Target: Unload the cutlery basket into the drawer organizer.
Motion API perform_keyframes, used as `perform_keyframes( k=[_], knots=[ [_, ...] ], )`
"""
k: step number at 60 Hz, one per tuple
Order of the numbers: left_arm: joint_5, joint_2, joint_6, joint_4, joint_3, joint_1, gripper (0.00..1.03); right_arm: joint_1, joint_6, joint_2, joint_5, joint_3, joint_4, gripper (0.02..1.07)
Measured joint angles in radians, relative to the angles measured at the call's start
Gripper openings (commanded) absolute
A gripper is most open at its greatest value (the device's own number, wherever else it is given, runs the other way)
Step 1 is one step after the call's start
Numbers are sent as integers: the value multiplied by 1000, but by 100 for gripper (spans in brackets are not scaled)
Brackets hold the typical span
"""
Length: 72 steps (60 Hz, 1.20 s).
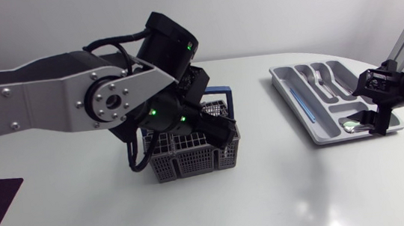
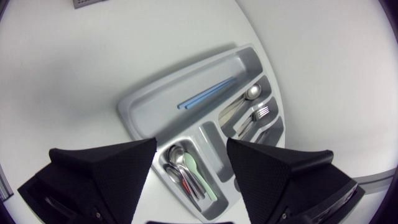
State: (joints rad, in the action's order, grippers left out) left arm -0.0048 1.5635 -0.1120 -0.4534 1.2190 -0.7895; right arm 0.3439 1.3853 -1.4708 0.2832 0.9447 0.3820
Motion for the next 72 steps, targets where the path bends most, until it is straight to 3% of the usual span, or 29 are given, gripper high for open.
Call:
perform_keyframes(
  k=[17,36,43,60,64,72],
  knots=[
    [66,71,-32,-55,97,4,91,-131,-215,140,35,-108,20,92],
    [72,159,-46,-65,164,4,75,-267,-392,272,35,-207,22,92],
    [72,193,-46,-65,190,8,64,-301,-430,308,34,-241,20,92],
    [72,229,-46,-66,205,10,59,-378,-497,359,34,-312,10,92],
    [72,235,-46,-66,209,10,51,-396,-508,370,34,-319,11,92],
    [72,251,-46,-65,215,10,47,-409,-526,392,34,-320,10,92]
  ],
)
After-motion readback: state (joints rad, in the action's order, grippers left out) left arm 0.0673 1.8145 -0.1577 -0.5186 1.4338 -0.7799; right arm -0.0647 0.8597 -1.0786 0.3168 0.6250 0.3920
